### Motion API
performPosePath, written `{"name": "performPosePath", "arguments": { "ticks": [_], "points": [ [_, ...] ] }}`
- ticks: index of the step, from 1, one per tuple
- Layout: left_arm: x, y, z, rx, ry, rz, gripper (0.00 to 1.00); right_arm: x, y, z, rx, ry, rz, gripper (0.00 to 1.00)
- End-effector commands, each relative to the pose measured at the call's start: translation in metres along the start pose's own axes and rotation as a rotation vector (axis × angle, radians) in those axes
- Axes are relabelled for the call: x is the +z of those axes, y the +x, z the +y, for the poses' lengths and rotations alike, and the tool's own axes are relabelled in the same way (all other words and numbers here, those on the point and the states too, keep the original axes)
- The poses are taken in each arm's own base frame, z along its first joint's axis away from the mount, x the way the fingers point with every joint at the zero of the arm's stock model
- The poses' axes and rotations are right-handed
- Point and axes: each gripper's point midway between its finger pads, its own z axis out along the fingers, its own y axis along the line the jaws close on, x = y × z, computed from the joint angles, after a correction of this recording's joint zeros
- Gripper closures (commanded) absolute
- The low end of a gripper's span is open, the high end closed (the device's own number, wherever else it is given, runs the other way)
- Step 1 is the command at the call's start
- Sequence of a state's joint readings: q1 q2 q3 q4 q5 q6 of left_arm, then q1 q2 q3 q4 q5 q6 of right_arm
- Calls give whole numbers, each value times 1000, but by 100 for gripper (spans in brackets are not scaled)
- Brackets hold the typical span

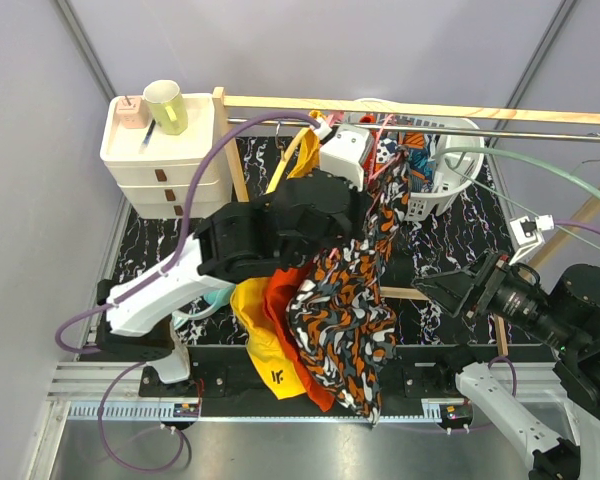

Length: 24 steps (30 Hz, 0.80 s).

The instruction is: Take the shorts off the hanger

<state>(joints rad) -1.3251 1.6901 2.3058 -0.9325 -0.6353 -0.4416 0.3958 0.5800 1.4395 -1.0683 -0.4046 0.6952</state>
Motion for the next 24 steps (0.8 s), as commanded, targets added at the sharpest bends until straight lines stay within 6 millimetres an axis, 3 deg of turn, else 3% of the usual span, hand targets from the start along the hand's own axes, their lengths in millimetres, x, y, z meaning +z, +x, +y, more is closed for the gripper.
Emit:
{"name": "performPosePath", "arguments": {
  "ticks": [1,8,10,17,24],
  "points": [
    [-35,-64,-6,-106,127,-197,100,9,-5,0,-11,2,14,27],
    [-34,-53,-1,-43,133,-215,100,9,-6,-7,-36,29,1,26],
    [-38,-62,-2,-59,149,-255,100,11,-8,-4,-37,30,13,26],
    [-38,-70,-29,19,270,-318,100,13,-8,-11,-45,59,19,26],
    [-34,-60,-37,102,309,-343,100,18,-15,-12,-43,78,6,25]
  ]
}}
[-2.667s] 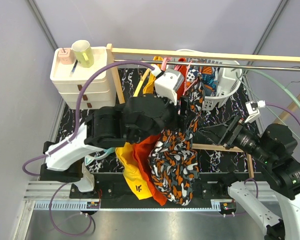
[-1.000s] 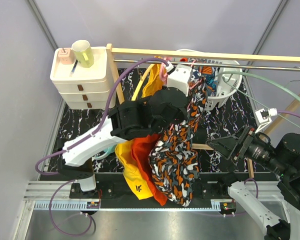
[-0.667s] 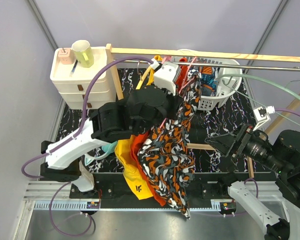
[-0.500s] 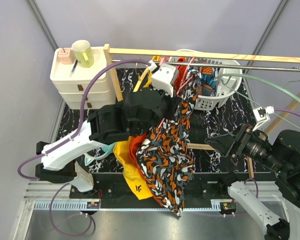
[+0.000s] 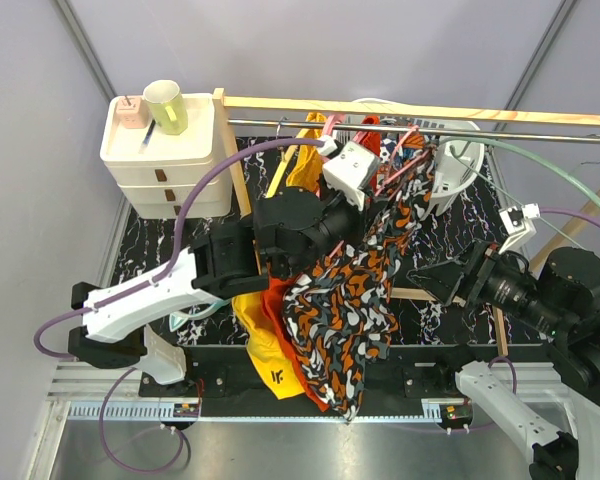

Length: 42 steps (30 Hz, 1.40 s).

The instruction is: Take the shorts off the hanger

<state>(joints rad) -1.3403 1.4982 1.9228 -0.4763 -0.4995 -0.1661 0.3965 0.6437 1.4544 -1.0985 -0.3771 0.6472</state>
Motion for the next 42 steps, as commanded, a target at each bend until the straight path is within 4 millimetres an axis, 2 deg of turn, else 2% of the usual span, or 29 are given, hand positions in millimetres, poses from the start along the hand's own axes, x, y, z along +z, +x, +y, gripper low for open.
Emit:
{"name": "performPosePath", "arguments": {
  "ticks": [1,4,10,14,16,20,24,30,35,37,40,42],
  "points": [
    [-16,-53,-11,-8,93,-188,100,2,-15,-1,-17,29,-54,25],
    [-20,-50,-15,13,122,-196,100,0,-23,-7,15,62,-118,24],
    [-29,-30,-18,75,183,-169,100,11,-42,-22,108,109,-243,24],
    [-34,-15,-17,94,205,-132,100,16,-63,-28,107,150,-332,12],
    [-39,-13,-14,129,209,-129,100,17,-74,-41,110,212,-395,6],
    [-40,-5,-13,176,219,-107,100,26,-93,-48,85,236,-473,5],
    [-39,3,-11,197,216,-92,100,40,-105,-56,78,260,-509,14],
    [-41,13,-10,193,225,-73,100,54,-114,-60,87,254,-540,17],
    [-49,14,-12,172,254,-79,100,64,-106,-78,112,301,-530,31],
    [-52,14,-14,168,274,-82,100,66,-101,-89,109,332,-528,32],
    [-53,17,-19,157,300,-73,100,62,-101,-98,106,372,-556,43],
    [-57,16,-21,143,322,-72,100,60,-105,-100,97,388,-571,60]
  ]
}}
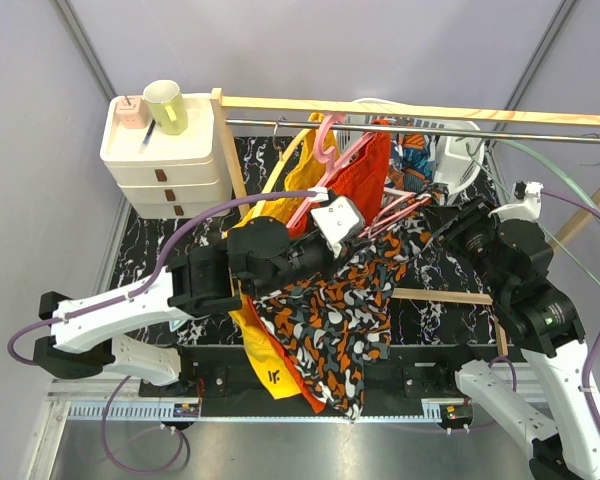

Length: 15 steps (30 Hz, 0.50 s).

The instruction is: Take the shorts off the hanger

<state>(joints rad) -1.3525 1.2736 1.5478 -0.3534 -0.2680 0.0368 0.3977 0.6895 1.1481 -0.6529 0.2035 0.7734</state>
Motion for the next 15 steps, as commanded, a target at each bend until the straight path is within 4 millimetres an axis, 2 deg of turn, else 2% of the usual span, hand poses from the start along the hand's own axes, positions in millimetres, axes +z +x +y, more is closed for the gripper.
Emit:
{"name": "performPosePath", "arguments": {
  "ticks": [1,3,4,5,6,7,10,15],
  "points": [
    [-19,-38,-8,-54,72,-127,100,2,-21,-5,-20,39,-106,66],
    [-18,-33,-10,-46,80,-109,100,5,-23,-9,-35,71,-111,81],
    [-18,-32,-10,-45,80,-103,100,5,-24,-12,-51,89,-112,85],
    [-19,-31,-9,-36,80,-99,100,6,-28,-18,-56,126,-131,88],
    [-19,-26,-10,-26,85,-83,100,7,-27,-26,-70,176,-121,97],
    [-18,-22,-10,-10,88,-75,100,8,-31,-36,-86,235,-145,100],
    [-22,-14,-6,9,71,-49,100,9,-37,-54,-131,356,-158,100],
    [-28,2,0,43,52,2,100,7,-49,-67,-190,466,-186,100]
  ]
}}
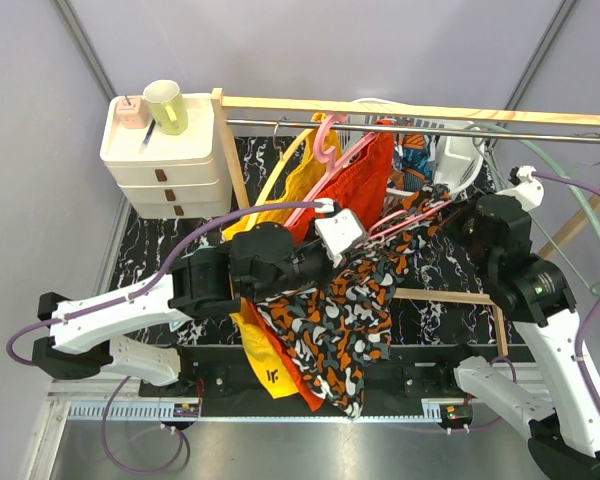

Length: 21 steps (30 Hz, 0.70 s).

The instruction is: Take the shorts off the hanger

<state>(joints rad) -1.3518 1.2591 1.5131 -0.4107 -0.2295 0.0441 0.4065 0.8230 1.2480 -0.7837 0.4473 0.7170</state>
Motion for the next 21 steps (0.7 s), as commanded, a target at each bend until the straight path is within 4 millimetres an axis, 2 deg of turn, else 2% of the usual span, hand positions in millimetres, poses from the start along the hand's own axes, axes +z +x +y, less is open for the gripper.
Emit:
{"name": "performPosePath", "arguments": {
  "ticks": [1,4,8,11,13,14,17,20,21],
  "points": [
    [-25,-19,7,22,7,-68,100,-2,-31,-37,-74,216,-135,100],
    [-28,-20,9,25,4,-66,100,0,-30,-45,-106,276,-125,100],
    [-27,-27,13,11,-13,-93,100,11,-12,-50,-141,295,-68,100],
    [-23,-40,16,3,-35,-127,100,19,2,-43,-142,225,-38,100],
    [-15,-40,20,5,-67,-129,100,18,8,-41,-135,189,-29,100],
    [-12,-45,30,-9,-127,-154,100,19,13,-44,-134,189,-20,100],
    [-3,-55,43,-31,-213,-192,100,15,26,-37,-101,126,29,100],
    [10,-66,44,-47,-235,-220,100,9,48,-15,-68,-28,126,100],
    [19,-64,42,-45,-235,-217,100,-1,55,0,-52,-127,174,100]
  ]
}}
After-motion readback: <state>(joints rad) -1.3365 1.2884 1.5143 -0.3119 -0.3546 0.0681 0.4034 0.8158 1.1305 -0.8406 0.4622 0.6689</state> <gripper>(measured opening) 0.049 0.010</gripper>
